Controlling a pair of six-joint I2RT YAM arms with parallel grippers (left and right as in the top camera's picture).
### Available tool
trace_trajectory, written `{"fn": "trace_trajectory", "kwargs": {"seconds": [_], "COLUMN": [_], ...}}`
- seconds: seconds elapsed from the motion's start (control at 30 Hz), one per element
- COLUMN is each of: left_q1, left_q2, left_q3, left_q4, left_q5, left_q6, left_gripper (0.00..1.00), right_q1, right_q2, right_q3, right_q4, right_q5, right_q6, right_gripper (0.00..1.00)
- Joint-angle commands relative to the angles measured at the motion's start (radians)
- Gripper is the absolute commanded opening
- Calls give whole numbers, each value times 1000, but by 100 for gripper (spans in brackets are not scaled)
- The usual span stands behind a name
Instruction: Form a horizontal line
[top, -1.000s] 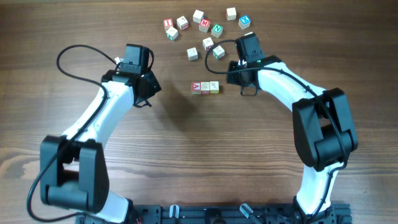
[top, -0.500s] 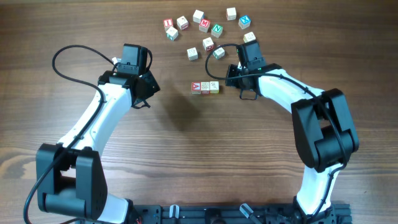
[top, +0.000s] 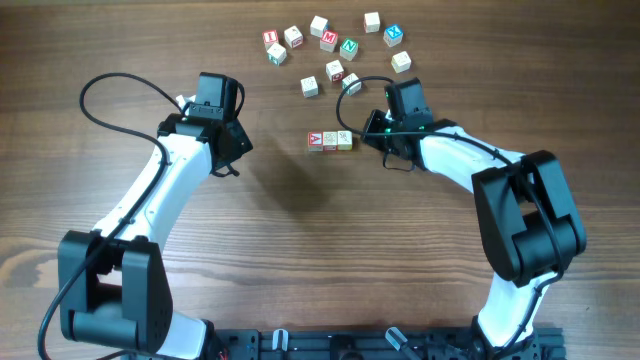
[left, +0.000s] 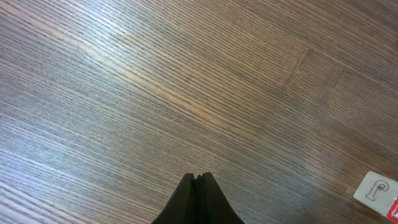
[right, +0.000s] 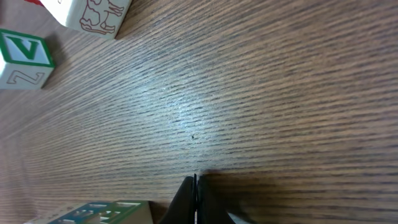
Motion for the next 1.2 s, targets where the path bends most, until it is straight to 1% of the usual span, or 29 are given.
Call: {"fn": "trace_trajectory", "kwargs": {"seconds": [0.0,0.37,0.63,0.77,0.87,1.0,1.17], "left_q1": [3,3,3,3,3,3,4], "left_q2": [-23,-23,-23,-23,-23,-3,71], "left_q3": [-4,-4,-4,-4,-4,-5,-5], "left_q4": [6,10,9,8,11,41,147], "left_q5": [-27,-30,-35,-34,-27,52,243], "left_q6": [-10,-10,-10,-10,-10,5,116], "left_gripper": [4,4,4,4,4,4,4], "right_q1": [14,85,86,85,82,61,35], "right_q2": [74,74,74,74,74,73,73], "right_q3": [-100,-102,-102,-102,-102,-102,-102], "right_q4": [1,36,26,8,3,-26,-46], "right_q5": [-35,-39,-35,4,5,40,39], "right_q6": [40,10,18,60,62,113,111], "right_gripper": [4,4,4,4,4,4,4]}}
